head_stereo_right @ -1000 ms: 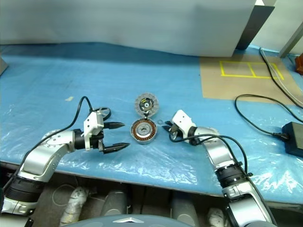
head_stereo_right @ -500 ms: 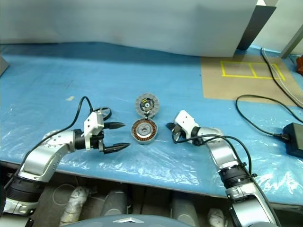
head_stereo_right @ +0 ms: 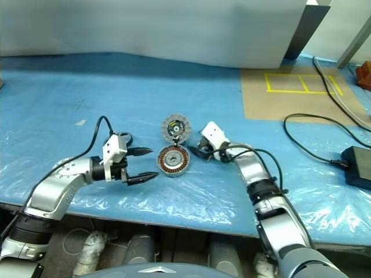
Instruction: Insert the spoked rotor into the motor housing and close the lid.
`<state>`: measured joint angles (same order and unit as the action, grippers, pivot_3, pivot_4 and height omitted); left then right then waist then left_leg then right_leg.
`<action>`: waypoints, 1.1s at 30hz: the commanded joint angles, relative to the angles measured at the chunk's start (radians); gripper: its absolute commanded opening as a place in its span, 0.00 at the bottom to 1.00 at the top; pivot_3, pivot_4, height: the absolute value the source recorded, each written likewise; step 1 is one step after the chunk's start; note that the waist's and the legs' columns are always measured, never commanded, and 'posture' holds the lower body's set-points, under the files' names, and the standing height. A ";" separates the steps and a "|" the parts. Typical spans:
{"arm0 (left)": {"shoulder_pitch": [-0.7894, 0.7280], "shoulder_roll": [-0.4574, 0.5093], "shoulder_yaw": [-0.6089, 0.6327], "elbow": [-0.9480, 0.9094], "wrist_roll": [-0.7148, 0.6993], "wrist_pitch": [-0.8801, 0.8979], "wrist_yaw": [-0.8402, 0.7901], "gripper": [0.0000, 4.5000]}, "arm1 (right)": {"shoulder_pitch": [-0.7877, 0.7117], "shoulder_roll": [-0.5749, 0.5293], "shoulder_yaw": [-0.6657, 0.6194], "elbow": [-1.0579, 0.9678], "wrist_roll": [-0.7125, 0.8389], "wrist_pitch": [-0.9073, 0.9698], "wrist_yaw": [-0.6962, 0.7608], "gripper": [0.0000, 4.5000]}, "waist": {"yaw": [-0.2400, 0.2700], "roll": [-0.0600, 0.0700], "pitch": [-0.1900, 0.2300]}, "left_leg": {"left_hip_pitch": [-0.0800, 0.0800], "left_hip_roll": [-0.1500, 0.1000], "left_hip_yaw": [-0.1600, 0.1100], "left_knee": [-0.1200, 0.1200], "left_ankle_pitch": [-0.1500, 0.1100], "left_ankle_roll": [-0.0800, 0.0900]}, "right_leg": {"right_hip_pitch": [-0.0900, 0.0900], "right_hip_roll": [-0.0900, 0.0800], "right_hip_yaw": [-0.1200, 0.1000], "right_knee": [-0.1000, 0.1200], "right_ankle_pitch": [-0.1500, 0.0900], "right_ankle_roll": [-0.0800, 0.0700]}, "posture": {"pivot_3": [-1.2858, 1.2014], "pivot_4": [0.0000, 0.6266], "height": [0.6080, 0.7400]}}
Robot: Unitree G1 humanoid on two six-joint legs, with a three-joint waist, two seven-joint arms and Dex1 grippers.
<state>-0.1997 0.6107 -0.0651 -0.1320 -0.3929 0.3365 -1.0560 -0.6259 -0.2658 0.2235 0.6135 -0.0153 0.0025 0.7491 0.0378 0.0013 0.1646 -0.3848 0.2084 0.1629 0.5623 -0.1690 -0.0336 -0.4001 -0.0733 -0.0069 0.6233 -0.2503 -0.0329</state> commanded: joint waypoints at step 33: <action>-0.010 0.011 0.014 -0.024 -0.006 -0.004 0.003 1.00 | -0.037 0.033 0.013 0.195 -0.060 -0.139 0.021 0.22 | 0.014 0.000 0.000 | 0.001 0.000 0.002 0.000 -0.001 0.001 | 0.001 -0.001 0.000 -0.001 0.000 0.000 | 0.52 0.24 1.00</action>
<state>-0.1967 0.6207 -0.0537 -0.1451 -0.3933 0.3462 -1.0434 -0.7019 -0.2094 0.2361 0.8078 -0.0714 -0.1860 0.7556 0.0514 0.0013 0.1644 -0.3845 0.2083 0.1650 0.5620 -0.1697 -0.0326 -0.3986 -0.0746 -0.0067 0.6217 -0.2504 -0.0331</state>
